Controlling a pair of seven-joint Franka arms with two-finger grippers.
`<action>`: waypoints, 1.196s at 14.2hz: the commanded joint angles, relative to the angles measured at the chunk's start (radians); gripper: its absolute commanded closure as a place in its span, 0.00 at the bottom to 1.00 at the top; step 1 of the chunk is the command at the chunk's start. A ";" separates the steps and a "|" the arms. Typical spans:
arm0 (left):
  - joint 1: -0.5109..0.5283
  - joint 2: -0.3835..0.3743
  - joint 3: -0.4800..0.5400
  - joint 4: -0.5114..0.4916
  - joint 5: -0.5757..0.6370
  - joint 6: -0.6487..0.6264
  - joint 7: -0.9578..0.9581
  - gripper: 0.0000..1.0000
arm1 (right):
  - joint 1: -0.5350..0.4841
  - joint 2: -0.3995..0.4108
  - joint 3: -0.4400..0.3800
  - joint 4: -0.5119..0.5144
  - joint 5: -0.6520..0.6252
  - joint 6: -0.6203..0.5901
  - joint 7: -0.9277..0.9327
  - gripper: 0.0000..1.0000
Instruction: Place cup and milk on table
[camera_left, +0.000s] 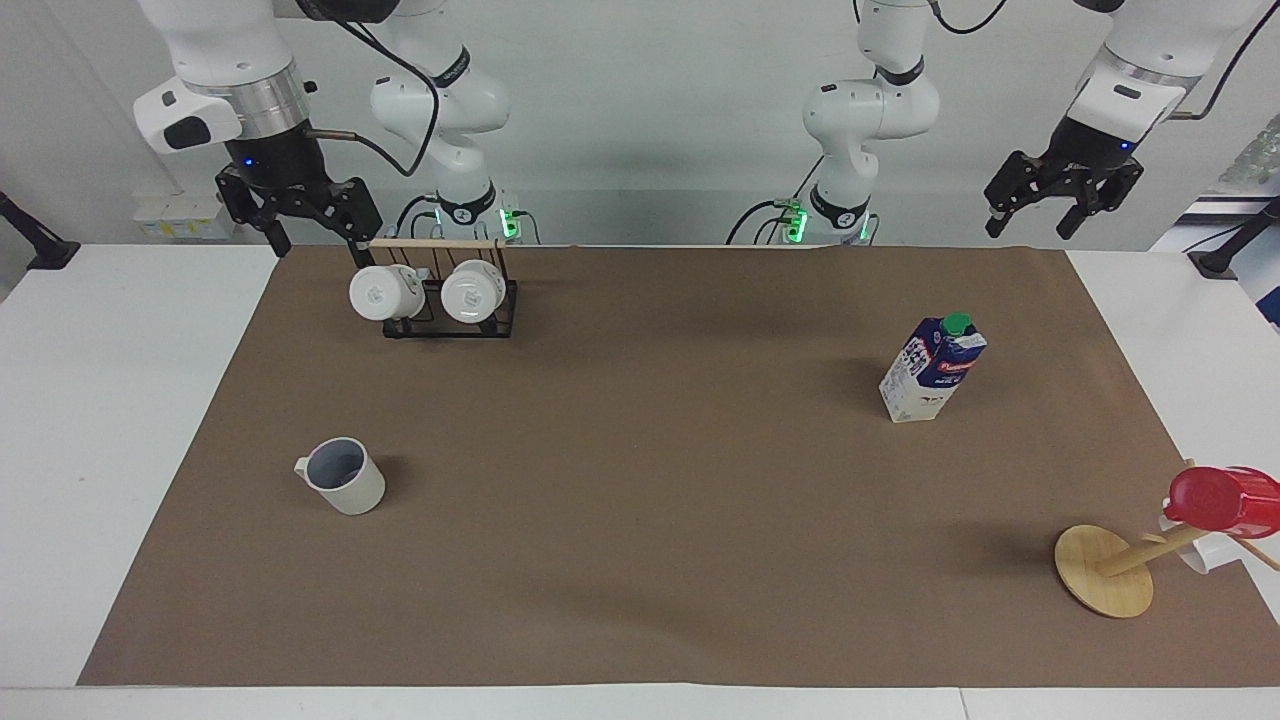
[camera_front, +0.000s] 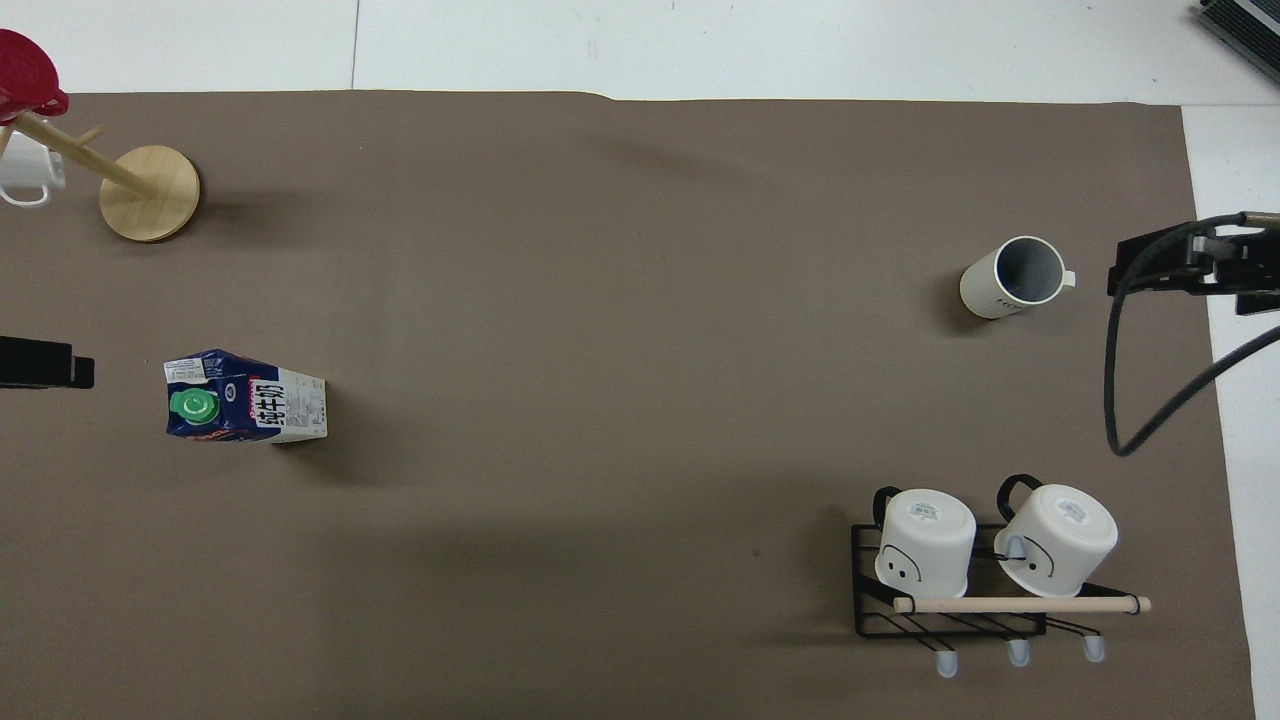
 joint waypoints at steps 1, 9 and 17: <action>-0.016 0.000 0.014 0.011 0.003 -0.020 -0.009 0.00 | -0.006 -0.015 -0.003 -0.013 0.021 0.002 -0.030 0.00; -0.016 0.000 0.014 0.011 0.003 -0.020 -0.009 0.00 | -0.008 -0.015 -0.003 -0.013 0.021 0.002 -0.029 0.00; -0.016 0.000 0.011 0.011 0.003 -0.020 -0.009 0.00 | -0.006 -0.017 -0.003 -0.016 0.021 -0.001 -0.021 0.00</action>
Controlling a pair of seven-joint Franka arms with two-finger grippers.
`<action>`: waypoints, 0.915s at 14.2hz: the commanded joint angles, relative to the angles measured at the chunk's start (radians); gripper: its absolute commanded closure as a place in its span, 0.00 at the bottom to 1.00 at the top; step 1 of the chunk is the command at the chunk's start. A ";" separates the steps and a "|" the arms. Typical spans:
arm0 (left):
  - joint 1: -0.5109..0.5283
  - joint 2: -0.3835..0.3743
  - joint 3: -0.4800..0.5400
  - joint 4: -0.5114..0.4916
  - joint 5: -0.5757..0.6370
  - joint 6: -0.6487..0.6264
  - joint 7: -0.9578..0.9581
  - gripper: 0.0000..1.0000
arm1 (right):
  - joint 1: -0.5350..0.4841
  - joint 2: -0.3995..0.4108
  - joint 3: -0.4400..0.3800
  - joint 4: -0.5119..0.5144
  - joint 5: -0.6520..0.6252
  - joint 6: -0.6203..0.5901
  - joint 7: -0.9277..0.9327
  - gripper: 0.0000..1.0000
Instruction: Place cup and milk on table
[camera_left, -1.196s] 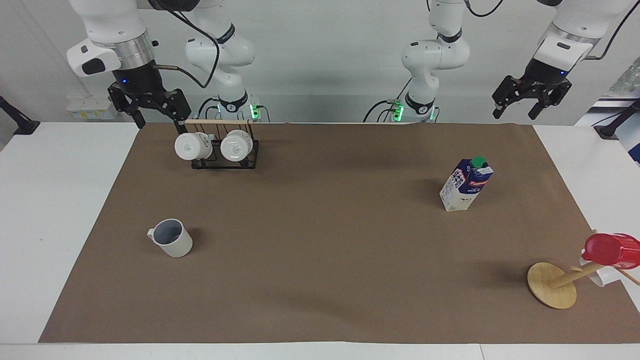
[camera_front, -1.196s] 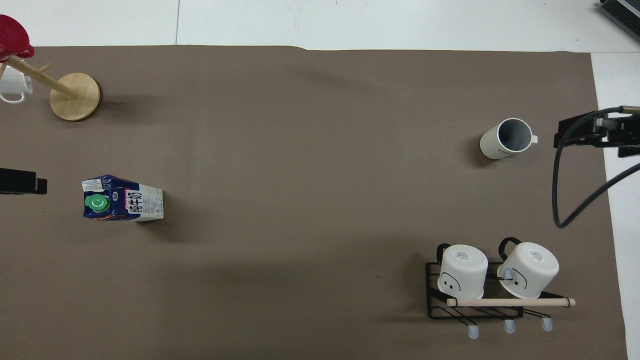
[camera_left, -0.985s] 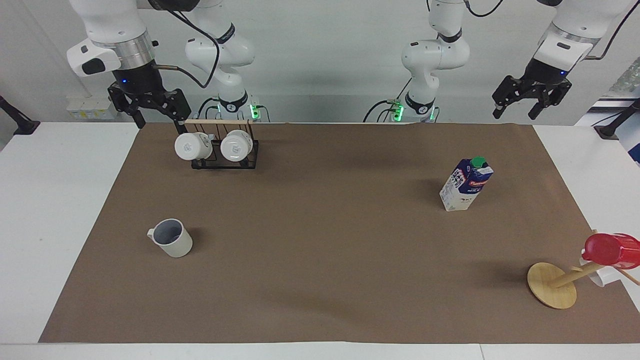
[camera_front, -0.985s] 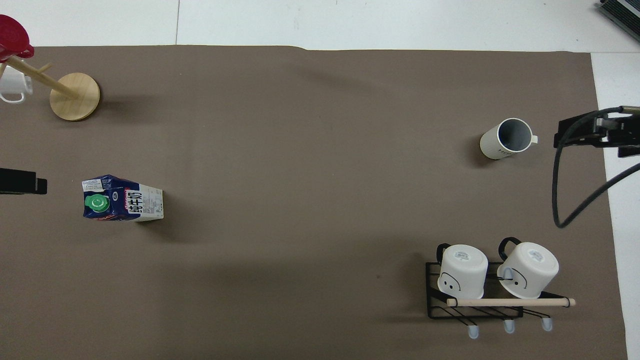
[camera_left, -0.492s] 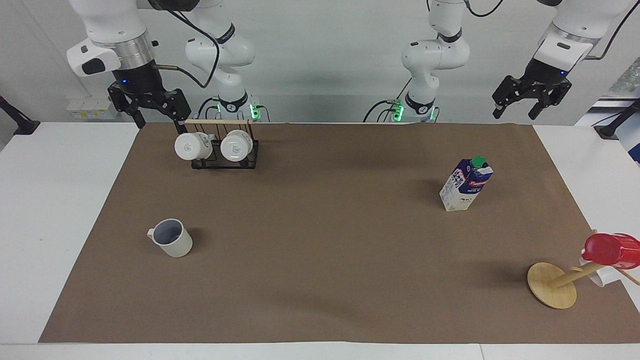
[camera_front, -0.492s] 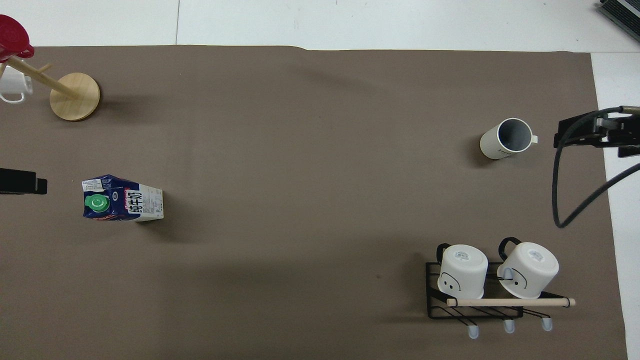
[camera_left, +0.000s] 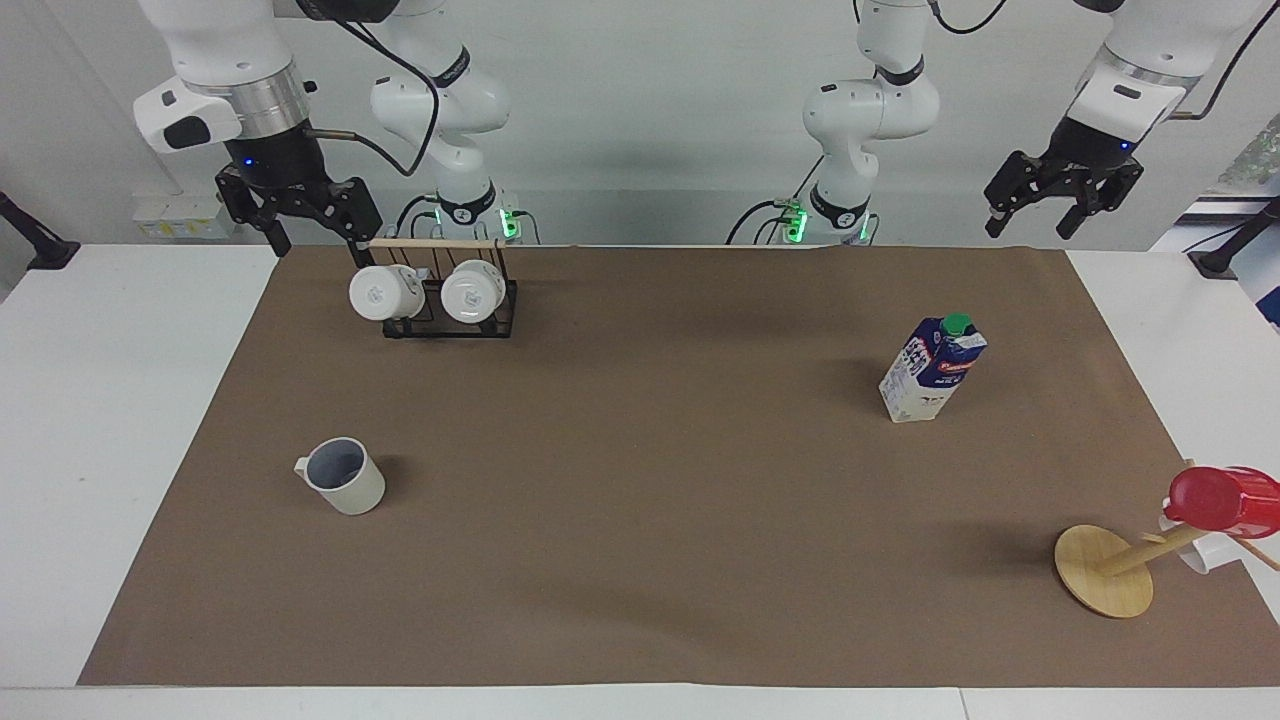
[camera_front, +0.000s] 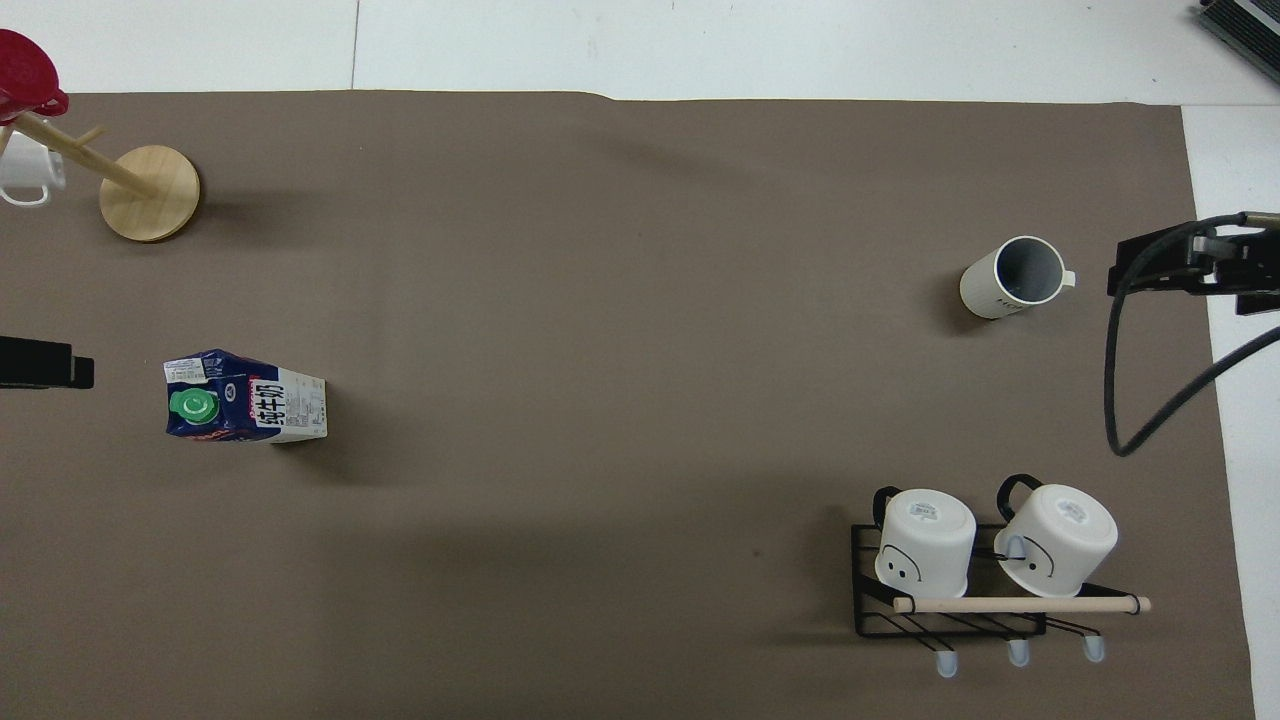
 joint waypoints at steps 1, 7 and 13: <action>-0.016 0.000 0.010 0.011 0.003 -0.020 -0.009 0.00 | -0.006 -0.017 -0.003 -0.016 0.021 -0.001 -0.021 0.00; -0.016 0.000 0.010 0.011 0.003 -0.020 -0.009 0.00 | -0.008 -0.017 -0.003 -0.016 0.021 0.003 -0.032 0.00; -0.016 0.000 0.013 0.011 0.003 -0.020 -0.009 0.00 | -0.006 -0.017 -0.003 -0.018 0.021 0.005 -0.032 0.00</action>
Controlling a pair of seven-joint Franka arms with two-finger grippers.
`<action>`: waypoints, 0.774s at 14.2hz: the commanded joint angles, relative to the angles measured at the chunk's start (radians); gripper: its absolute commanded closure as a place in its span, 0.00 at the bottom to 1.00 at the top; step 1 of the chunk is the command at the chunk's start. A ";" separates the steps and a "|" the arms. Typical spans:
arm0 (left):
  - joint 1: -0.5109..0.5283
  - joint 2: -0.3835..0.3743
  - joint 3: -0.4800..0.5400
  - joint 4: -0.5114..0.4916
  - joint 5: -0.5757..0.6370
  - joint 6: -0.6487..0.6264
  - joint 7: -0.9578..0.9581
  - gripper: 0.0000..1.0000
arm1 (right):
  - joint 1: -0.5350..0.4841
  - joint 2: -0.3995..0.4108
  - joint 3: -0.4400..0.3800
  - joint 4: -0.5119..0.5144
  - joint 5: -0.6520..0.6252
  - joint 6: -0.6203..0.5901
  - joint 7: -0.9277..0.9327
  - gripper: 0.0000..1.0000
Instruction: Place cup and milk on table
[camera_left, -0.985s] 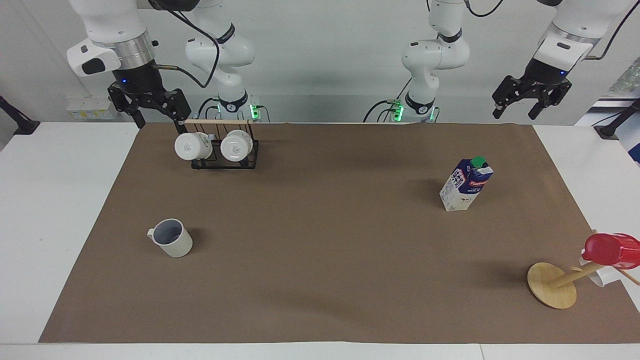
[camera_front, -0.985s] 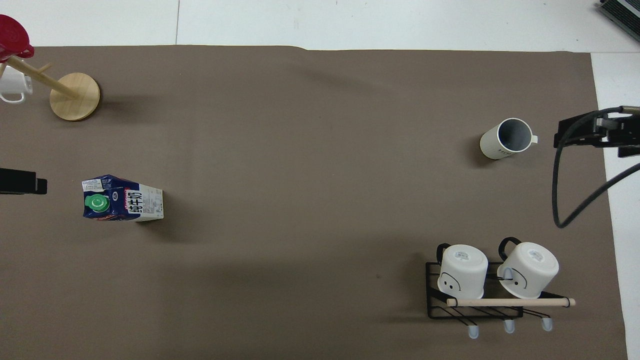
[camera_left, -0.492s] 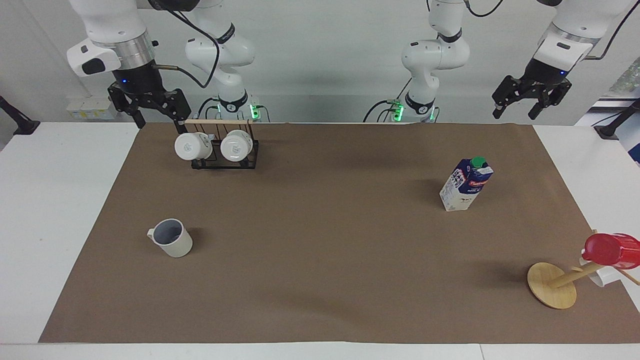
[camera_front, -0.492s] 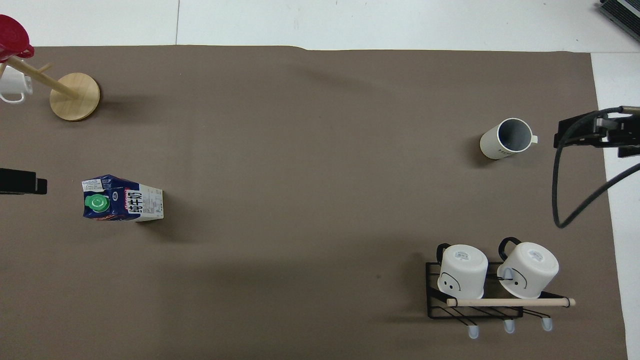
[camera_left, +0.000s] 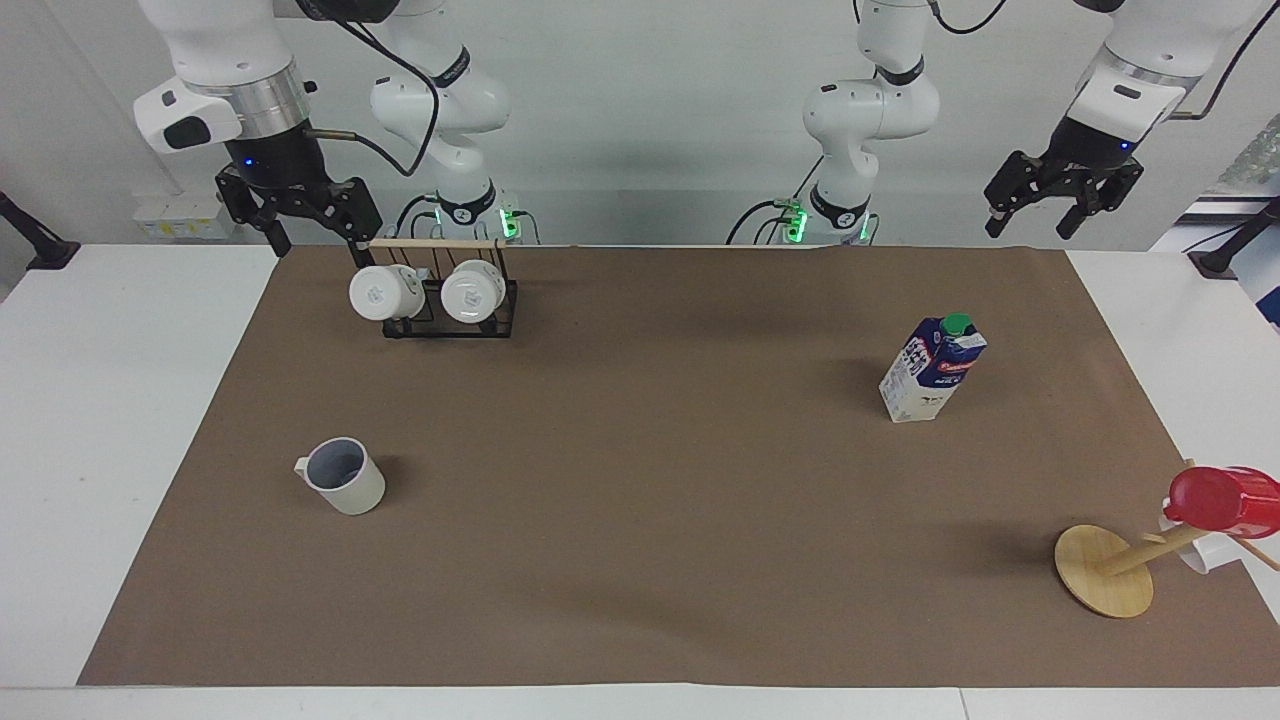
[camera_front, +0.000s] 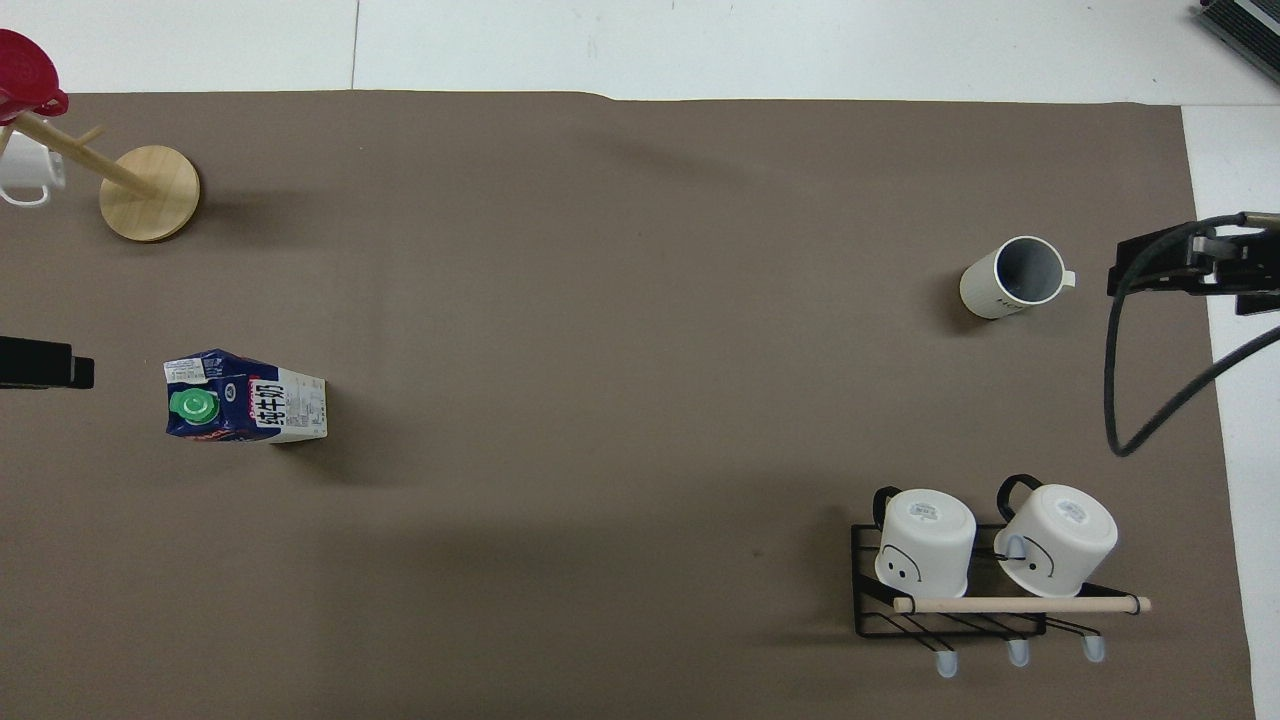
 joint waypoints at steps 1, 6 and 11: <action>-0.016 0.000 0.010 0.011 0.003 -0.020 -0.009 0.00 | -0.006 -0.017 -0.003 -0.016 0.021 0.005 -0.032 0.00; -0.016 0.000 0.010 0.011 0.003 -0.020 -0.009 0.00 | -0.006 -0.017 -0.003 -0.016 0.017 0.006 -0.045 0.00; -0.016 0.000 0.013 0.011 0.003 -0.020 -0.009 0.00 | -0.006 -0.017 -0.003 -0.016 0.011 0.006 -0.076 0.00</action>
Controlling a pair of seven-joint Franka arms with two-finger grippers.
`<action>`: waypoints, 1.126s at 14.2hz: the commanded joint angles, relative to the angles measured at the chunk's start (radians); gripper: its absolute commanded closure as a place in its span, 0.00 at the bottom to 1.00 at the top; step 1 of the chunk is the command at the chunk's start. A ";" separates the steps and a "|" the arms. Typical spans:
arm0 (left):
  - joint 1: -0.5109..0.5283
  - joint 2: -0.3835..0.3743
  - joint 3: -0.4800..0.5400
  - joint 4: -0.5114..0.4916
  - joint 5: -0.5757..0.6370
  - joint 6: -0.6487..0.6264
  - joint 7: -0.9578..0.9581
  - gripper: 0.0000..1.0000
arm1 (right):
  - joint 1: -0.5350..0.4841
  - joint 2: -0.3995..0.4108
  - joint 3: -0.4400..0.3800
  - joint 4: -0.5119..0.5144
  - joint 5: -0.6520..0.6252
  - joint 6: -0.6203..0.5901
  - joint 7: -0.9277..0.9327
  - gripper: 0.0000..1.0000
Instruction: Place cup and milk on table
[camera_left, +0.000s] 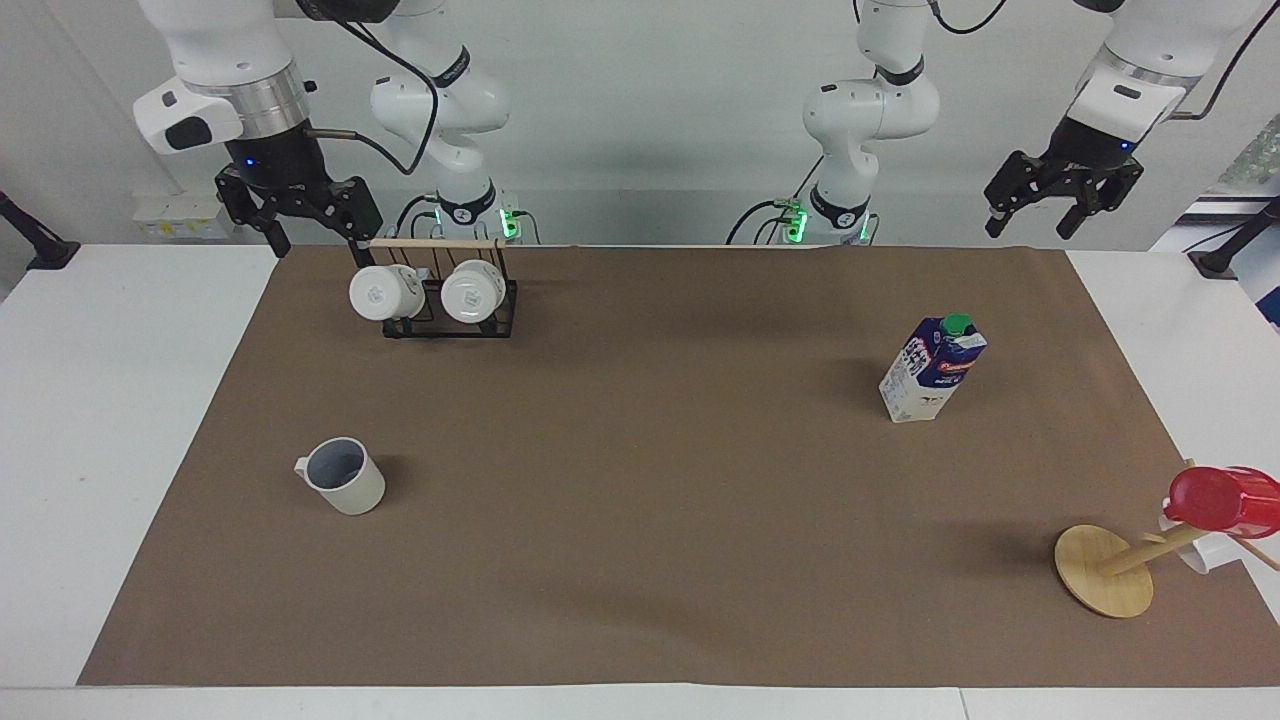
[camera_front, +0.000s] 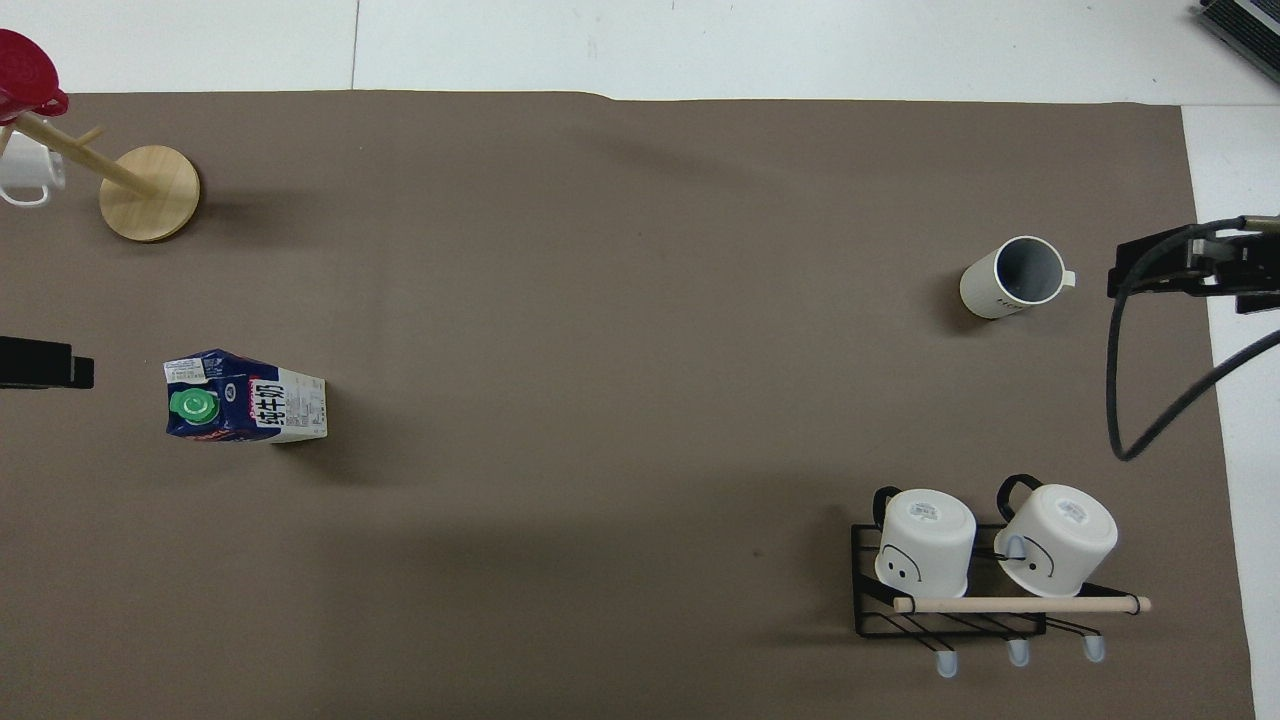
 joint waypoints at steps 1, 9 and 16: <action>-0.016 0.000 0.010 0.011 0.003 -0.020 -0.009 0.00 | -0.006 -0.017 -0.003 -0.017 0.011 0.006 -0.044 0.00; -0.016 0.000 0.010 0.011 0.003 -0.020 -0.009 0.00 | -0.012 -0.001 -0.003 -0.013 -0.001 0.028 -0.073 0.00; 0.006 0.000 0.013 0.011 0.061 -0.007 -0.035 0.00 | -0.011 0.060 -0.002 -0.013 0.008 0.163 -0.079 0.00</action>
